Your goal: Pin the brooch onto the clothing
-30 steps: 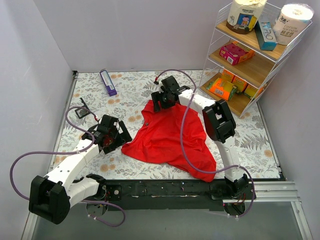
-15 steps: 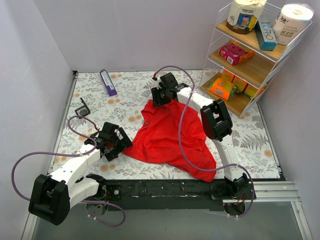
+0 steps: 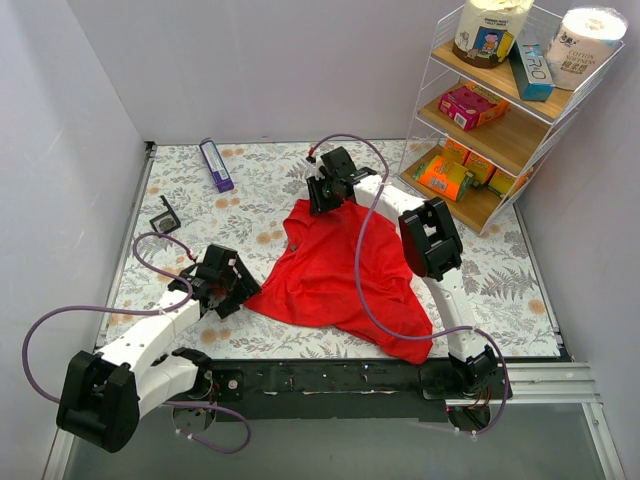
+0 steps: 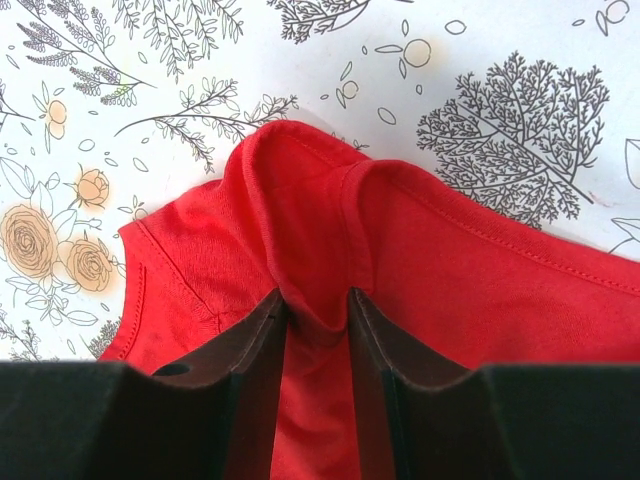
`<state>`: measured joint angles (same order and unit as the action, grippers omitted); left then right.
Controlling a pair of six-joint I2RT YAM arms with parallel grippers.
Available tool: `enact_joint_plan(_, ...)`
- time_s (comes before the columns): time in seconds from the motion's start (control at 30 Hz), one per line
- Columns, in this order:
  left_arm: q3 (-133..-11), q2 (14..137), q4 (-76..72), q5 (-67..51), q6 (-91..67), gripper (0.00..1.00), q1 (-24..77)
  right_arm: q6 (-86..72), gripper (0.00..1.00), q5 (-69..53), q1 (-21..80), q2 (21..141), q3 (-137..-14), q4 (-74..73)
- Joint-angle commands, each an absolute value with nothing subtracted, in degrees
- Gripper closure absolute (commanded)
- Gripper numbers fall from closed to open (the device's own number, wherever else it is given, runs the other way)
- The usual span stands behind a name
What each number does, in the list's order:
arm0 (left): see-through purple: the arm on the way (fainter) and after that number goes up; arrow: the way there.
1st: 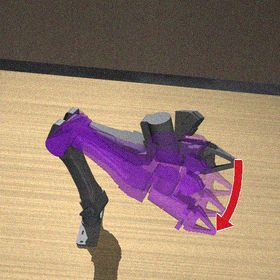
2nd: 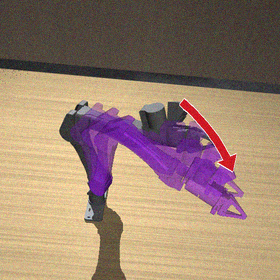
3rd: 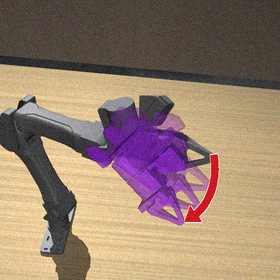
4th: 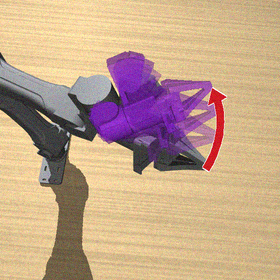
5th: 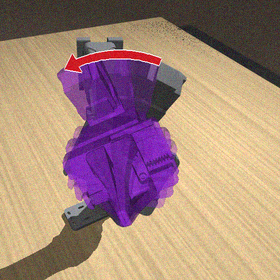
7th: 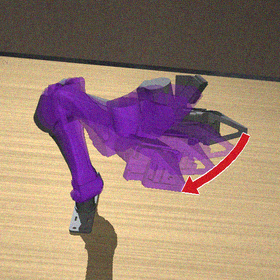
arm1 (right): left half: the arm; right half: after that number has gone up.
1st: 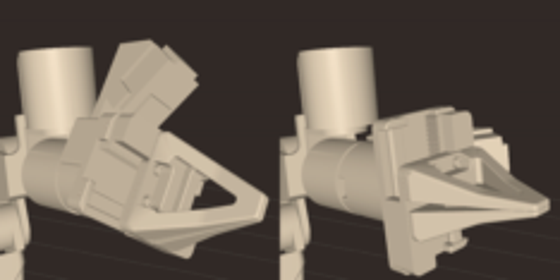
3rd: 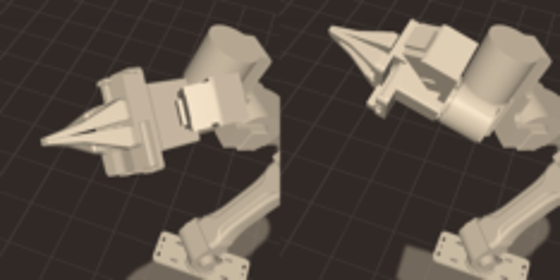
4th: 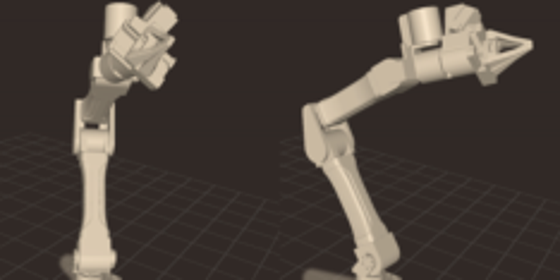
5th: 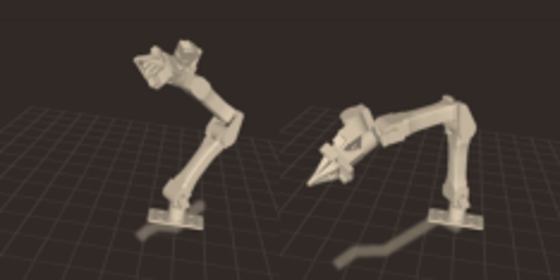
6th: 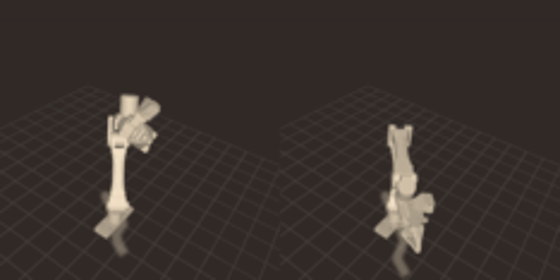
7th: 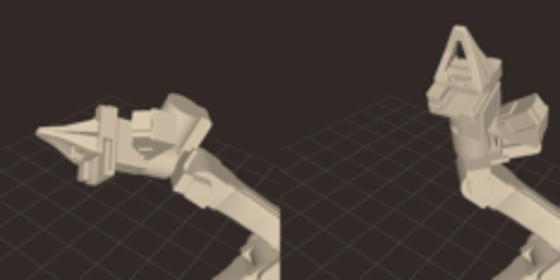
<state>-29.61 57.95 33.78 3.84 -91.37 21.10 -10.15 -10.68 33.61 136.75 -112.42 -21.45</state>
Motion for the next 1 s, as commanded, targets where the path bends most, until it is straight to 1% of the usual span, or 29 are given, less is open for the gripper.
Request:
enact_joint_plan(0.0,-29.88,58.80,32.87,7.64,-91.32,0.35,20.83,-9.93,0.62,-10.81,33.22,136.50,-113.20,-21.53)
enact_joint_plan(0.1,-30.32,59.94,32.17,7.82,-90.53,0.37,20.31,-10.19,0.63,-11.07,33.13,136.84,-114.08,-21.88)
enact_joint_plan(0.17,-30.50,60.55,31.56,8.17,-90.18,0.39,20.22,-10.46,0.66,-11.86,32.96,137.02,-114.34,-21.89)
enact_joint_plan(0.23,-30.23,61.43,30.94,8.17,-89.65,0.44,19.78,-10.72,0.70,-12.22,32.78,136.93,-114.26,-21.88)
enact_joint_plan(0.3,-30.06,62.05,30.24,8.17,-89.21,0.46,19.25,-11.07,0.73,-12.39,32.78,136.85,-114.35,-21.97)
enact_joint_plan(0.33,-29.97,62.40,29.89,8.17,-89.12,0.50,19.16,-11.16,0.80,-12.39,32.61,136.58,-114.26,-21.97)
enact_joint_plan(0.37,-29.80,62.49,29.01,8.17,-89.03,0.52,19.16,-11.34,0.86,-12.65,32.61,136.41,-114.17,-21.97)
enact_joint_plan(0.4,-29.71,62.66,28.48,8.17,-88.77,0.56,19.07,-11.69,0.91,-12.74,32.52,136.23,-114.17,-21.89)
enact_joint_plan(0.43,-29.62,62.84,28.04,8.17,-88.60,0.60,19.07,-11.69,0.99,-12.92,32.43,135.62,-114.08,-21.97)
enact_joint_plan(0.47,-29.45,63.02,26.91,7.74,-88.42,0.67,19.07,-11.78,0.99,-13.35,32.43,135.27,-114.08,-21.97)
enact_joint_plan(0.53,-29.01,63.54,25.58,6.95,-88.16,0.74,18.99,-12.13,0.99,-13.88,32.26,133.78,-114.17,-22.06)
enact_joint_plan(0.57,-28.74,64.33,24.45,6.07,-88.07,0.85,19.07,-12.30,0.99,-14.15,32.17,133.07,-114.17,-22.15)
enact_joint_plan(0.67,-29.35,65.30,22.59,5.54,-87.19,0.99,19.07,-12.13,0.99,-14.41,31.82,130.00,-114.43,-22.94)
enact_joint_plan(0.77,-31.72,65.39,22.76,7.64,-84.57,1.00,19.07,-11.69,0.99,-13.89,31.55,125.78,-114.61,-23.73)
enact_joint_plan(0.97,-45.25,61.09,23.47,16.60,-78.32,1.00,19.07,-9.93,0.99,-11.43,31.47,114.63,-114.79,-26.71)
